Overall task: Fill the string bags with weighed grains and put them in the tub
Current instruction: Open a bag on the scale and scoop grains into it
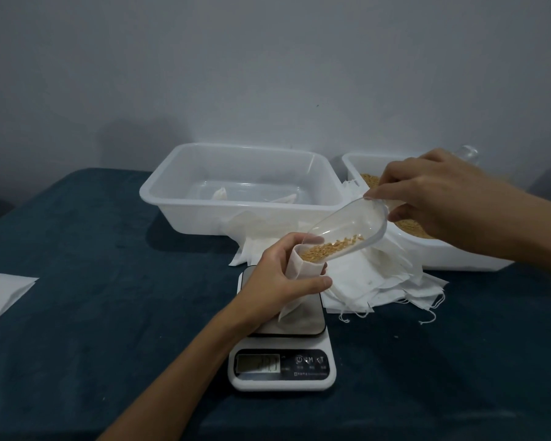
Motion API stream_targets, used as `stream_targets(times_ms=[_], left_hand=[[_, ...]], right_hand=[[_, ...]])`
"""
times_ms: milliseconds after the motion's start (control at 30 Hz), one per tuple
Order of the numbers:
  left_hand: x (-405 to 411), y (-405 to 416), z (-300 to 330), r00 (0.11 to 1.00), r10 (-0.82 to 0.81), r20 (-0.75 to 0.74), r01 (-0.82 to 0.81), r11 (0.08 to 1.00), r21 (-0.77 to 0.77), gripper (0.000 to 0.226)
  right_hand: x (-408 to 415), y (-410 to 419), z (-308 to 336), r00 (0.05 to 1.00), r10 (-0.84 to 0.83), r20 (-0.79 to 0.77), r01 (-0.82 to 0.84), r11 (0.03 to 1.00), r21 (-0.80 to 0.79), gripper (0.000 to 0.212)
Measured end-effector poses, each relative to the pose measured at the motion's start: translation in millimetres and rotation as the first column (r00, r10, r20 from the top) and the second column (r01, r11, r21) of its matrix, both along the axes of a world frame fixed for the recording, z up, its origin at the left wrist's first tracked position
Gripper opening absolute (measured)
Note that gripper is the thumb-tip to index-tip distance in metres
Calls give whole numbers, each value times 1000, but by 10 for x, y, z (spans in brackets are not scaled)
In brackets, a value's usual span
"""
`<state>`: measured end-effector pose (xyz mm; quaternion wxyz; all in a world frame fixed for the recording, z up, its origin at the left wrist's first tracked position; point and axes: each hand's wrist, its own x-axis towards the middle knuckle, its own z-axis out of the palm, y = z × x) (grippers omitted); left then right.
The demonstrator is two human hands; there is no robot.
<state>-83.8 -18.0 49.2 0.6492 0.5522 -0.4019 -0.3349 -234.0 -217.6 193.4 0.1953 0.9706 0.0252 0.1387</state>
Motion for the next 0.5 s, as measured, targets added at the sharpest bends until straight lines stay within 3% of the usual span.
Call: stream_targets(times_ms=[500], left_hand=[[41,-7,-30,1000,17,-16,-17,999,-34,55]], right_hand=[[-8,103,24,992,79,97,-66,990,-128,35]])
